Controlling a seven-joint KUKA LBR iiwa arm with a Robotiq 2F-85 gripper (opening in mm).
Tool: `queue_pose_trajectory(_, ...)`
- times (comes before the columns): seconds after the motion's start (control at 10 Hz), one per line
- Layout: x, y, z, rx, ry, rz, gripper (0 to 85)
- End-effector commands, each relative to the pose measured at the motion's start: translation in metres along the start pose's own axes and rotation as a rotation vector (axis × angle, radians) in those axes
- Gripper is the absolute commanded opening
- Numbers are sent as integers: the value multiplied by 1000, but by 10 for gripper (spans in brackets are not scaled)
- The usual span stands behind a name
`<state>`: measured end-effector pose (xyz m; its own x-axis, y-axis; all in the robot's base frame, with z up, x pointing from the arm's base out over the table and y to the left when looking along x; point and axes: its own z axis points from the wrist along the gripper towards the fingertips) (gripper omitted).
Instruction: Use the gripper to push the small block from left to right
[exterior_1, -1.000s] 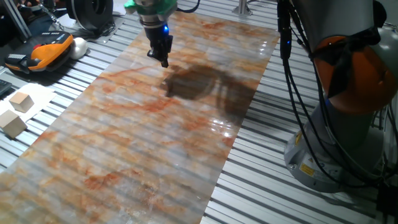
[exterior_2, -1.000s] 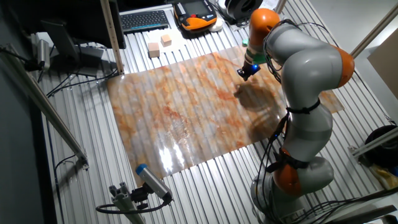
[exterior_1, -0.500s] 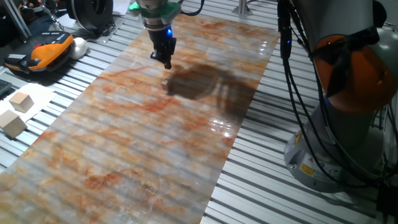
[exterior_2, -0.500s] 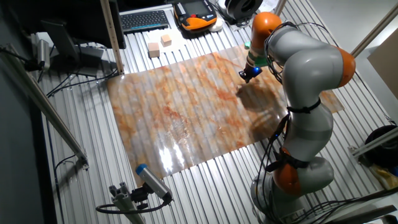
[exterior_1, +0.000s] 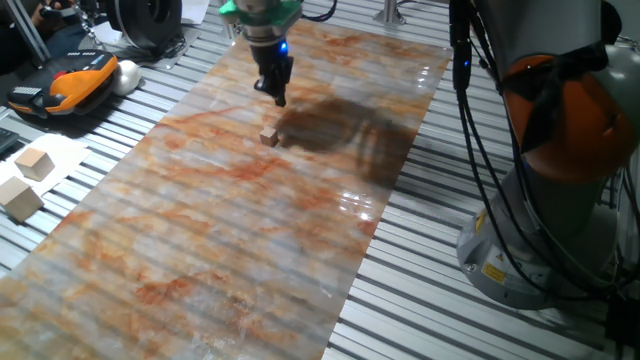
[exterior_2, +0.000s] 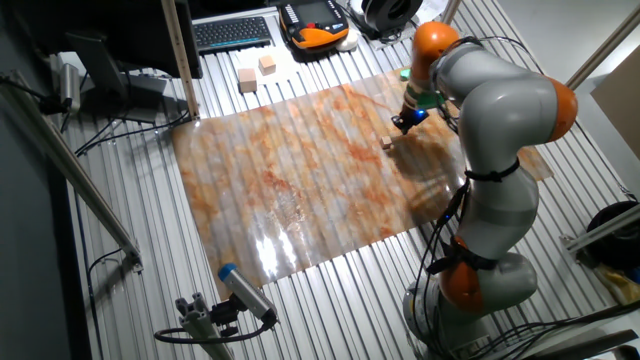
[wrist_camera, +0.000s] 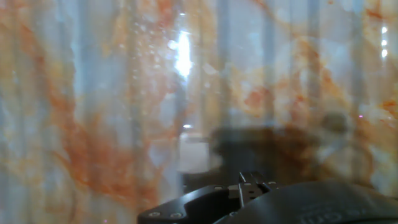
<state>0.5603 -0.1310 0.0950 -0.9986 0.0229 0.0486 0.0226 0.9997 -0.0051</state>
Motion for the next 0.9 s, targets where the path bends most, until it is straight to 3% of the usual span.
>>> queue_pose_trajectory(0.0, 0, 2, 0, -1, 0, 4, 0)
queue_pose_trajectory(0.5, -12, 19, 7, 4, 1, 27, 0)
queue_pose_trajectory(0.8, -11, 24, 12, 4, 0, 33, 0)
